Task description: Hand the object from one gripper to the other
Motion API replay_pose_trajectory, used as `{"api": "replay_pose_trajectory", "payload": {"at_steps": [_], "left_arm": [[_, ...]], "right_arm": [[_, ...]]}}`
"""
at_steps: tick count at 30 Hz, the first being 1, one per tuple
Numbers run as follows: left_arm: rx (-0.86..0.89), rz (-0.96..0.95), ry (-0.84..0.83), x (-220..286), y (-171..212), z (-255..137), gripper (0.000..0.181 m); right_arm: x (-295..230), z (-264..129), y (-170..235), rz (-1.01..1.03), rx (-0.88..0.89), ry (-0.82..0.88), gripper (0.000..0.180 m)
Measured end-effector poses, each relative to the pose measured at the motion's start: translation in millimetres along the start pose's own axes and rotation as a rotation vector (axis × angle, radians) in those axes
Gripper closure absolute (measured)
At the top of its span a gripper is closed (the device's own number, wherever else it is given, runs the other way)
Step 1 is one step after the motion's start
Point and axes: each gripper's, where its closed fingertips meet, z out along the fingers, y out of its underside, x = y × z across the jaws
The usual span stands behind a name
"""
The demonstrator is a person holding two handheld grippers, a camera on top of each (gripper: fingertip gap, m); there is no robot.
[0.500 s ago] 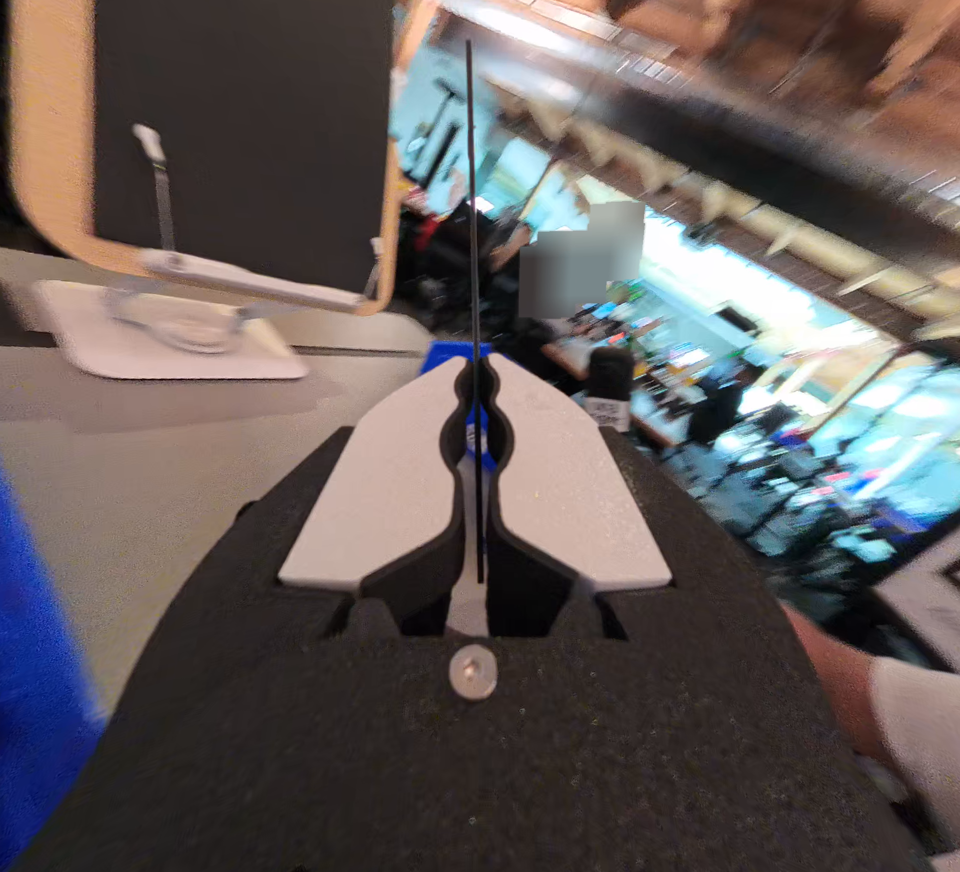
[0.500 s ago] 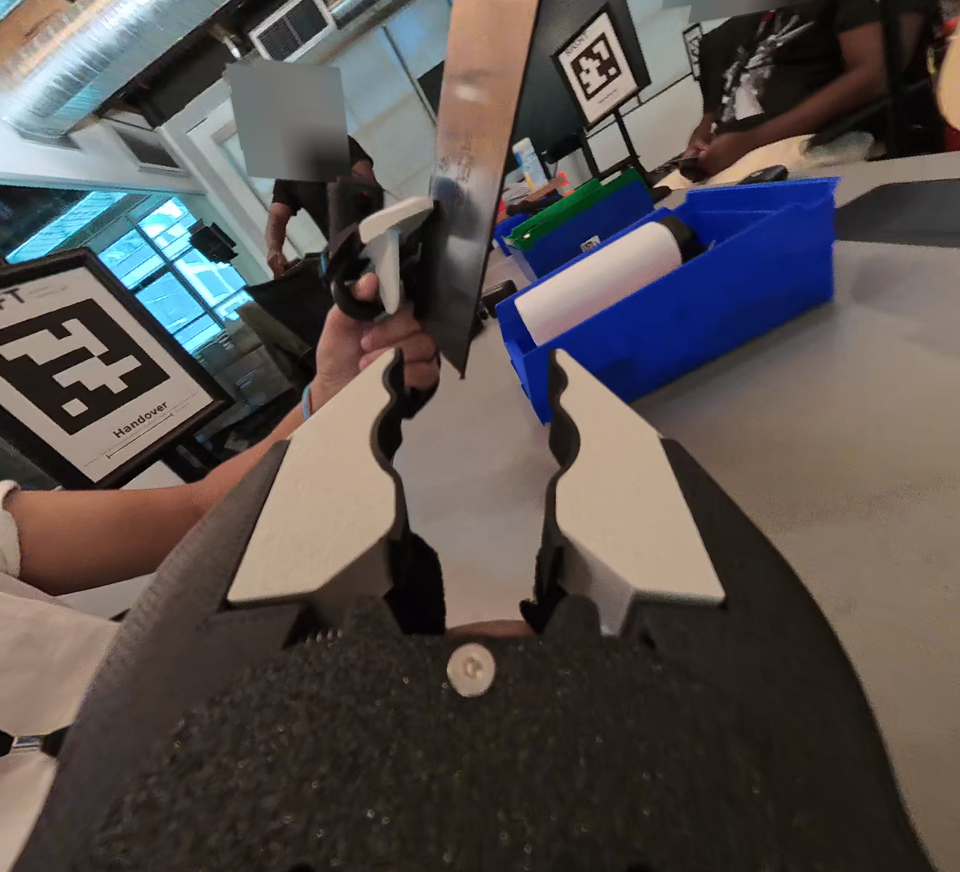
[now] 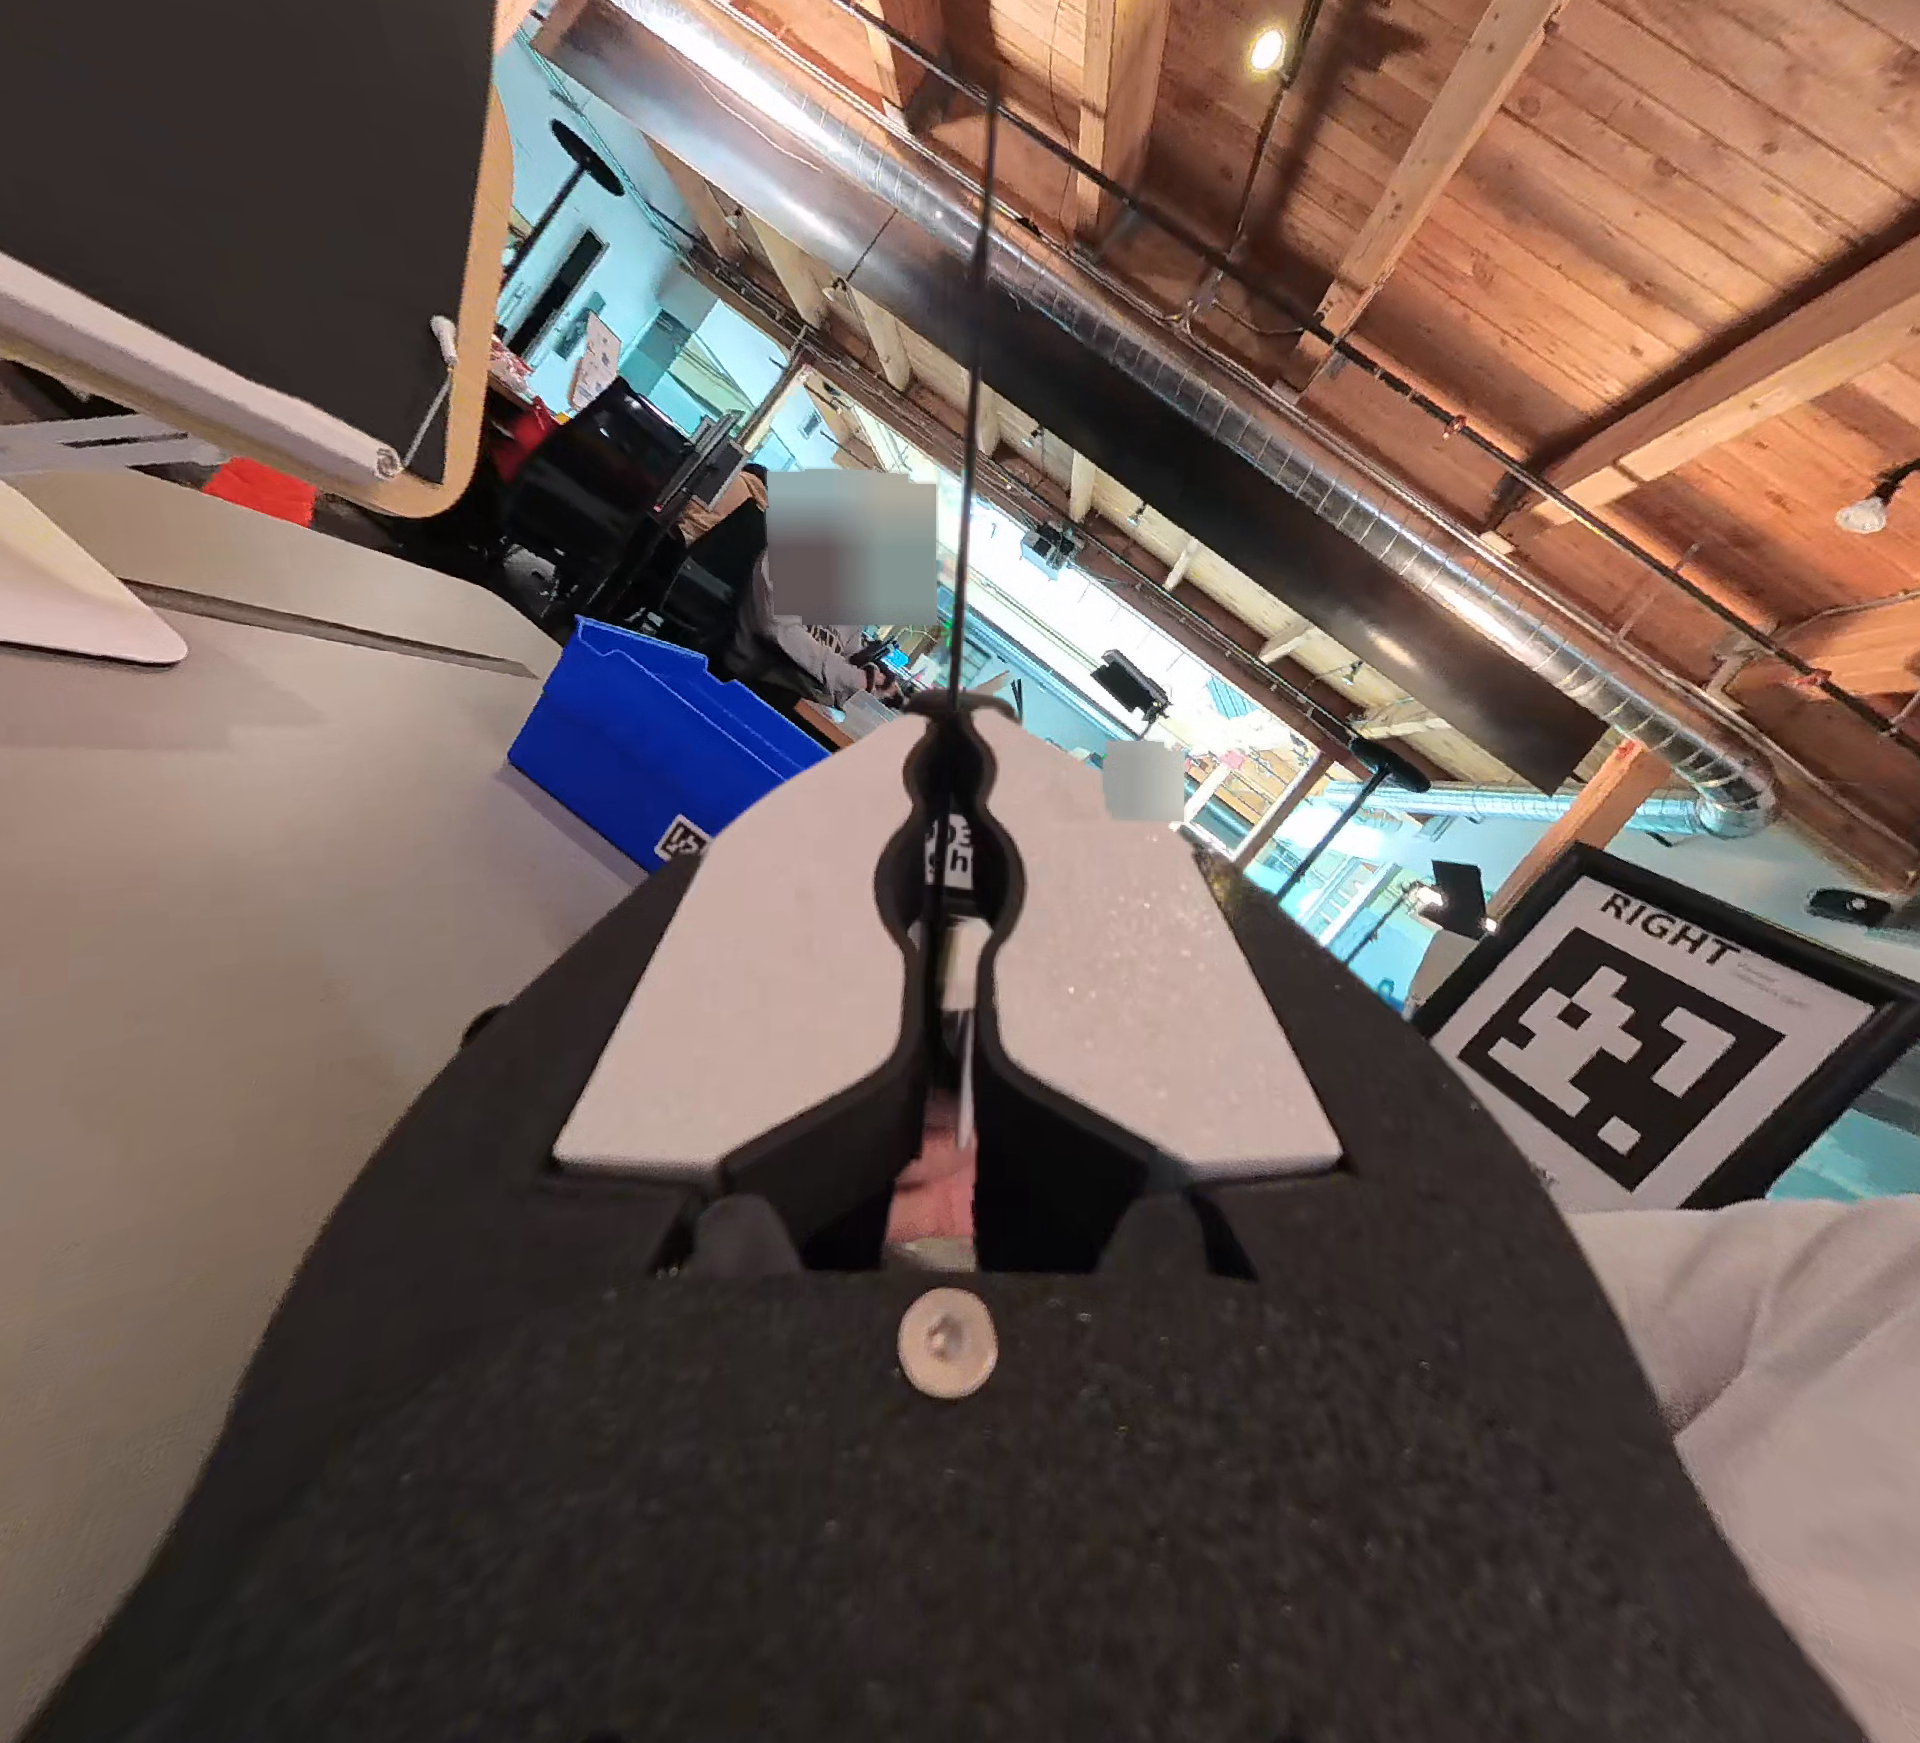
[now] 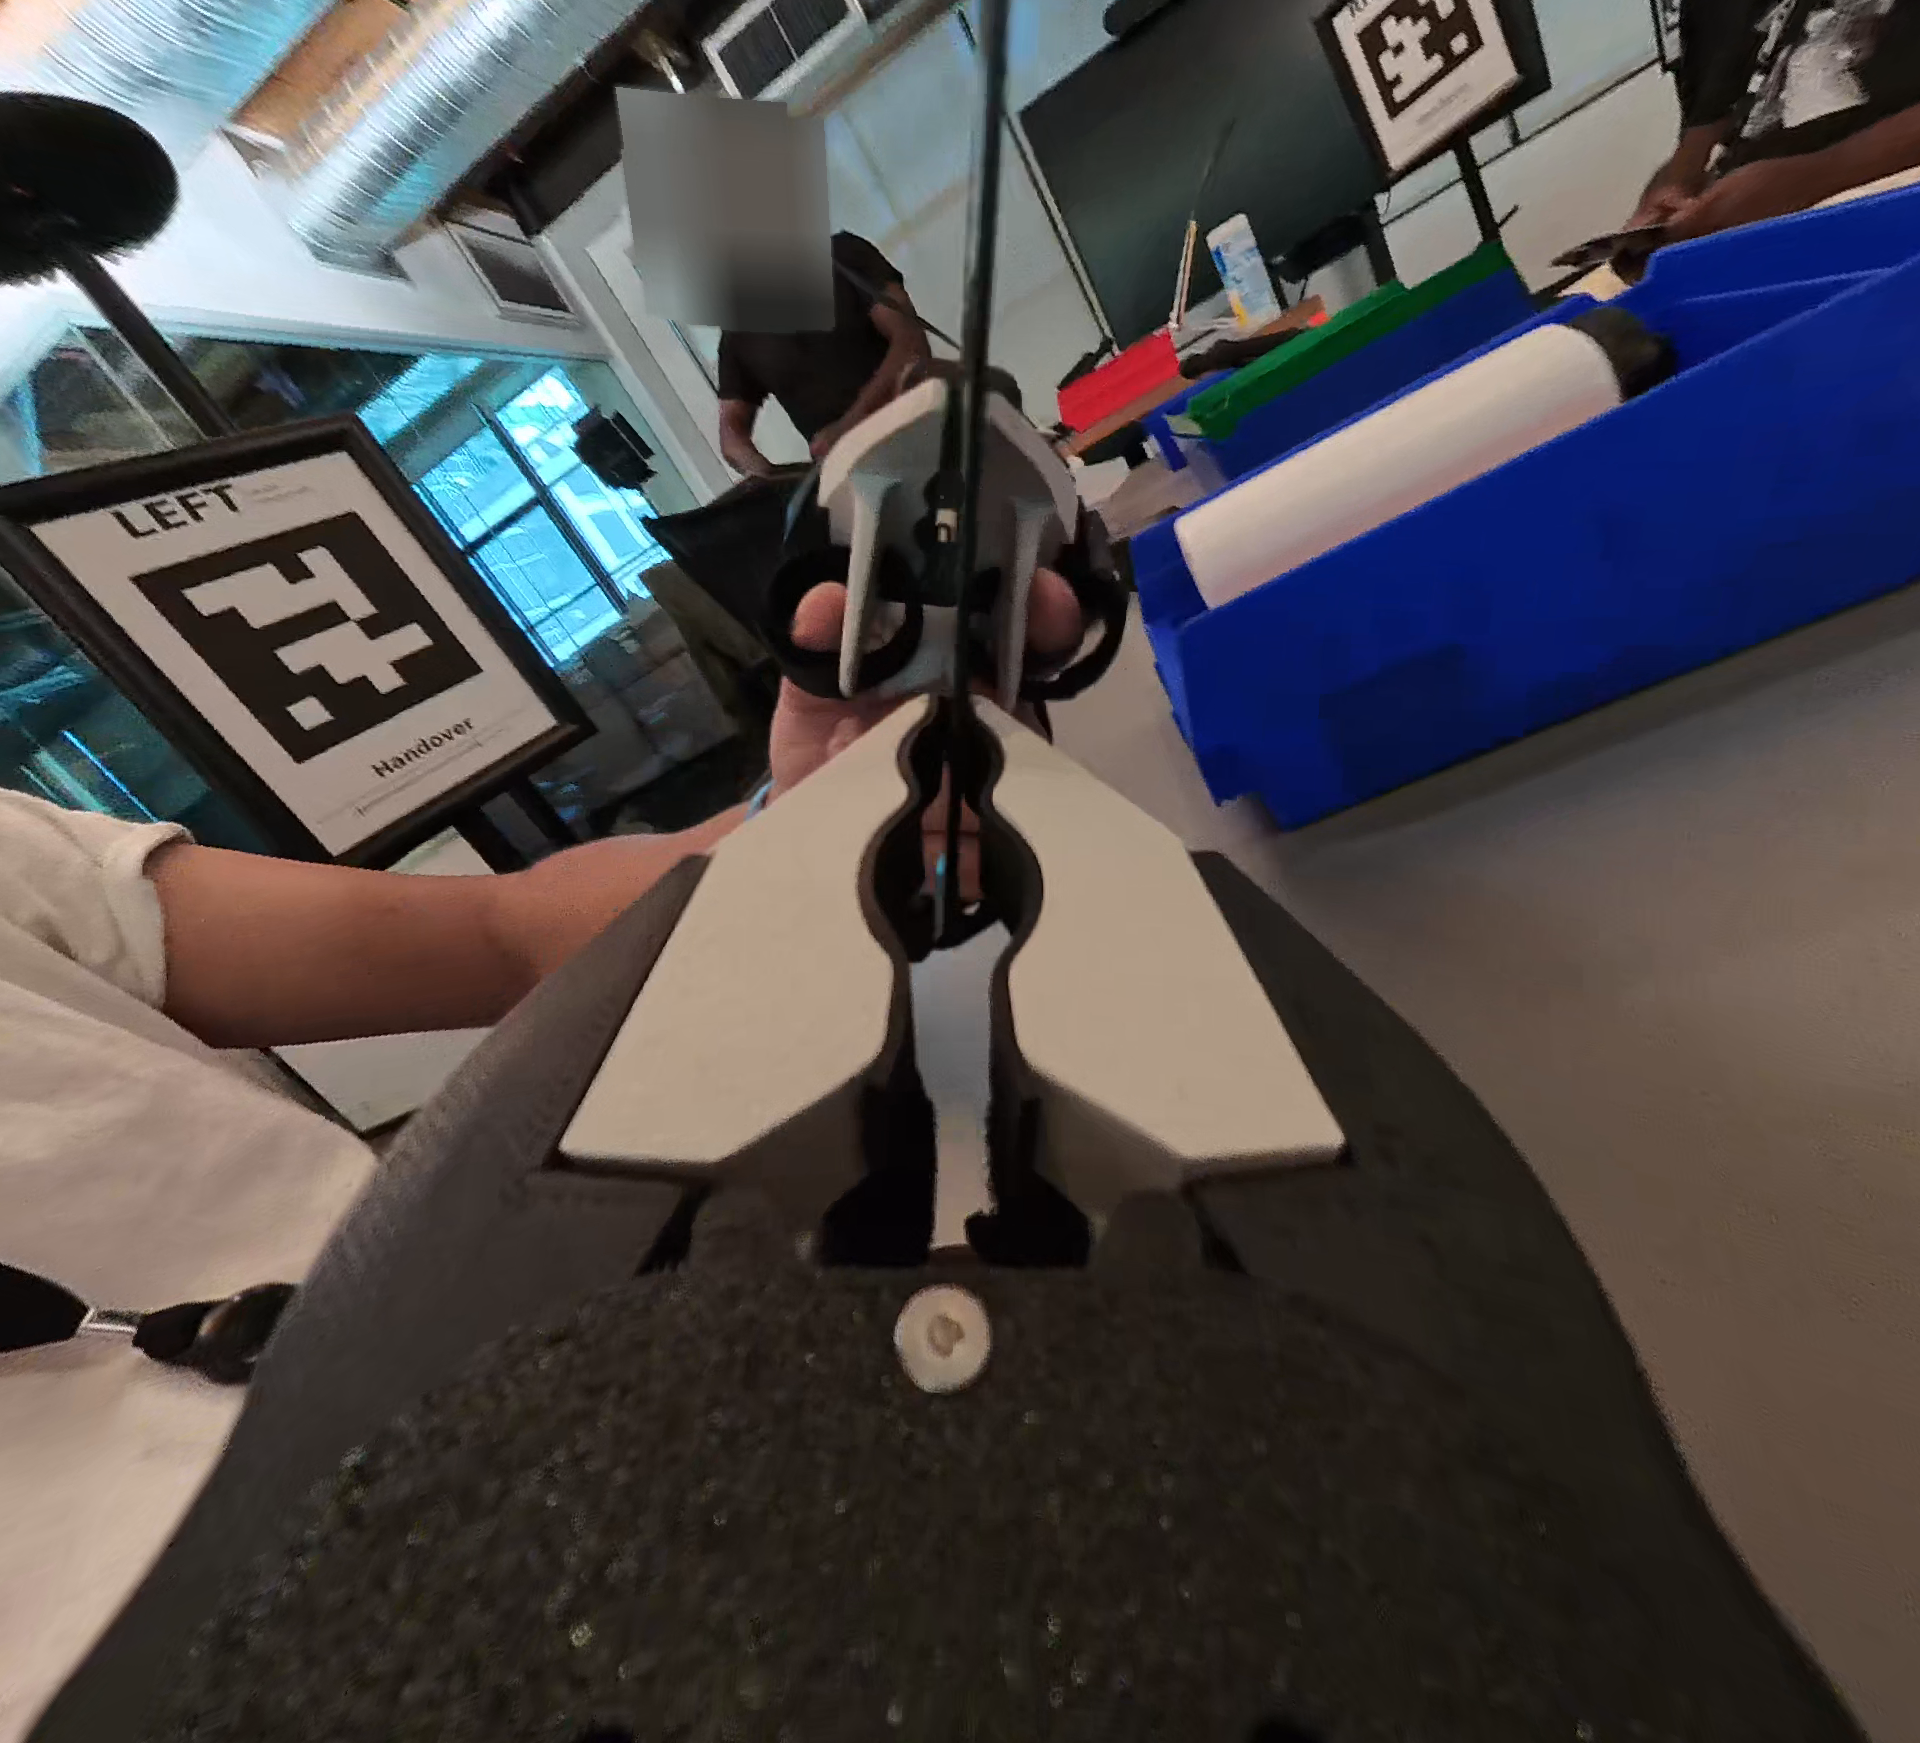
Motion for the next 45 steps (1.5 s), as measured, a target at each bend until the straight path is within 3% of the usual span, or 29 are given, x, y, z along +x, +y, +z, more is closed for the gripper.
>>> {"api": "replay_pose_trajectory", "payload": {"at_steps": [6,9,11,16,19,26,27,29,31,37,40,42,43,45], "left_arm": [[-0.073,0.192,-0.139,-23.5,1.9,-13.6,0.155],[-0.179,0.284,-0.141,-27.7,11.0,-21.5,0.151],[-0.258,0.266,-0.092,-23.9,18.1,-25.4,0.146],[-0.519,0.268,-0.064,-22.0,40.7,-39.5,0.132],[-0.661,0.312,-0.107,-27.6,54.6,-47.3,0.128],[-0.792,0.307,-0.076,-23.3,83.6,-48.0,0.134],[-0.803,0.310,-0.076,-23.6,85.8,-48.6,0.138],[-0.829,0.331,-0.062,-23.5,90.0,-50.1,0.170],[-0.848,0.335,-0.037,-20.4,93.3,-50.3,0.179],[-0.795,0.362,-0.027,-16.1,83.9,-45.1,0.180],[-0.690,0.314,-0.070,-20.9,61.8,-41.9,0.180],[-0.593,0.232,-0.148,-32.0,39.4,-42.3,0.180],[-0.551,0.170,-0.190,-38.6,29.4,-44.0,0.180],[-0.494,0.048,-0.279,-52.4,16.2,-50.0,0.179]], "right_arm": [[28.2,-30.2,-0.4,-0.094,-0.091,0.168,0.179],[18.0,-54.2,-15.6,-0.021,-0.076,0.027,0.179],[12.8,-75.6,-6.7,0.022,-0.206,-0.045,0.179],[15.2,-114.4,34.2,0.012,-0.541,0.016,0.179],[8.4,-115.4,48.8,-0.041,-0.665,0.026,0.179],[6.6,-107.7,82.8,-0.094,-0.864,0.046,0.178],[6.0,-106.4,83.7,-0.092,-0.859,0.040,0.178],[4.1,-104.1,83.8,-0.079,-0.843,0.026,0.178],[11.7,-106.0,86.1,-0.090,-0.858,0.063,0.178],[21.2,-100.1,74.7,-0.080,-0.733,0.084,0.175],[37.1,-93.2,41.9,-0.193,-0.545,0.169,0.141],[47.3,-90.7,7.9,-0.401,-0.376,0.273,0.117],[51.1,-91.8,-3.4,-0.545,-0.338,0.337,0.105],[64.6,-97.8,-12.8,-0.799,-0.387,0.532,0.098]]}}
